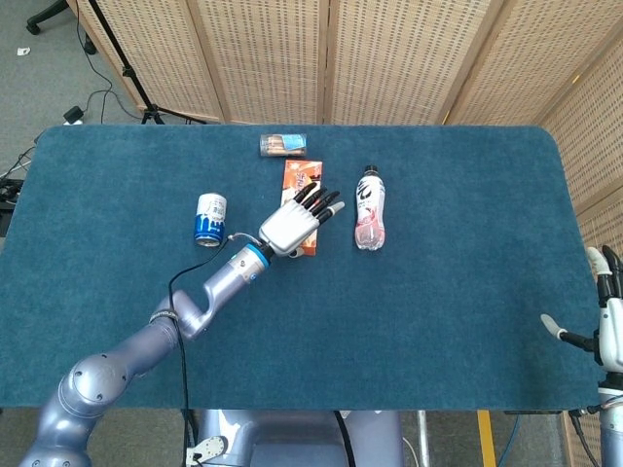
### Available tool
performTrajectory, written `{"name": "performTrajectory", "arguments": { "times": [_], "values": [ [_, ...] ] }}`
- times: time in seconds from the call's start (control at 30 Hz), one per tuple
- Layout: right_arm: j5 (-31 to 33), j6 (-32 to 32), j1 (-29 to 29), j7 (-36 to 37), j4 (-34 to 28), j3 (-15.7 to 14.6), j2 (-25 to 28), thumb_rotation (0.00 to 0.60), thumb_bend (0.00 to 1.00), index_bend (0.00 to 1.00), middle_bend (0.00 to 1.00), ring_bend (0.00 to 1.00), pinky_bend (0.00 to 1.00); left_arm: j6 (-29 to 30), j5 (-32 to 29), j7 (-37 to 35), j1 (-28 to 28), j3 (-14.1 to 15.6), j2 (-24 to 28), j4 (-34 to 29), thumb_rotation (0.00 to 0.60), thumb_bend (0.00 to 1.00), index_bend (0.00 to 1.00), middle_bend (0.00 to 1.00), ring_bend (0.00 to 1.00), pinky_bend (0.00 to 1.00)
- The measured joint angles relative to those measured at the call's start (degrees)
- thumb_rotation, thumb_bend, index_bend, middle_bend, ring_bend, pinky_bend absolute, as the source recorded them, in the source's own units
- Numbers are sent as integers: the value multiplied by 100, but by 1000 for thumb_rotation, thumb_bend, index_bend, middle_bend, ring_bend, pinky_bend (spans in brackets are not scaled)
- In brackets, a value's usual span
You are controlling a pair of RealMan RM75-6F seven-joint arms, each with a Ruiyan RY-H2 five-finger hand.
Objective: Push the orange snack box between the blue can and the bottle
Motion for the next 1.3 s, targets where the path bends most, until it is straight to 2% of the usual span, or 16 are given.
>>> {"name": "performTrajectory", "arguments": {
  "times": [0.2, 0.33, 0.57, 0.73, 0.87, 1.07, 1.17, 1.3],
  "values": [
    [-9, 56, -25, -16, -26, 22, 1, 600, 0, 0, 0, 0, 7, 112, -2, -352, -112, 143, -124, 487, 600, 0, 31, 0, 0, 0],
    [-12, 55, -41, 46, -45, 28, 24, 600, 0, 0, 0, 0, 7, 240, -2, -396, -140, 225, -141, 576, 600, 0, 31, 0, 0, 0],
    [-78, 75, -65, 116, -91, 22, 62, 600, 0, 0, 0, 0, 8, 543, 32, -526, -16, 332, 46, 191, 600, 0, 32, 0, 0, 0],
    [-193, 141, -96, 160, -133, -2, 96, 600, 0, 0, 0, 0, 5, 949, 63, -586, 181, 382, 410, -396, 600, 0, 32, 0, 0, 0],
    [-379, 227, -129, 168, -158, -55, 137, 600, 0, 0, 0, 0, 0, 1413, 59, -592, 501, 399, 956, -1241, 600, 0, 23, 0, 0, 0],
    [-732, 367, -172, 134, -157, -179, 173, 600, 0, 0, 0, 0, 0, 2119, -137, -240, 1375, 487, 2333, -3238, 600, 0, 0, 0, 0, 0],
    [-933, 448, -197, 174, -175, -245, 211, 600, 0, 0, 0, 0, 0, 2548, -389, -59, 2126, 630, 3278, -4519, 600, 0, 0, 0, 0, 0],
    [-1170, 617, -232, 98, -181, -307, 228, 600, 0, 0, 0, 0, 0, 3124, -709, -11, 3243, 907, 4325, -5628, 600, 0, 0, 0, 0, 0]
  ]
}}
